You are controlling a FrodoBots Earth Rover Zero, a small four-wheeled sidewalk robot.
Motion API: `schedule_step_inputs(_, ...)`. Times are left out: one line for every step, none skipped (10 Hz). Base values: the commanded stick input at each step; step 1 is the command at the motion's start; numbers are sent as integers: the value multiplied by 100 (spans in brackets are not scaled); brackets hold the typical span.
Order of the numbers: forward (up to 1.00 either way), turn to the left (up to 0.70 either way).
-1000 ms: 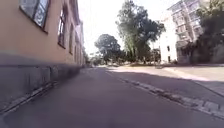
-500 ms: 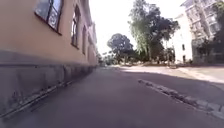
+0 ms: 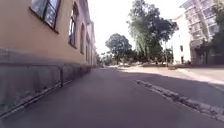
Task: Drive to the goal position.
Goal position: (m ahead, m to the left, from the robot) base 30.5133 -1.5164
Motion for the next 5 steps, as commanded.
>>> schedule_step_inputs(60, 15)
schedule_step_inputs(60, 15)
schedule_step_inputs(60, 15)
schedule_step_inputs(58, 14)
schedule_step_inputs(58, 14)
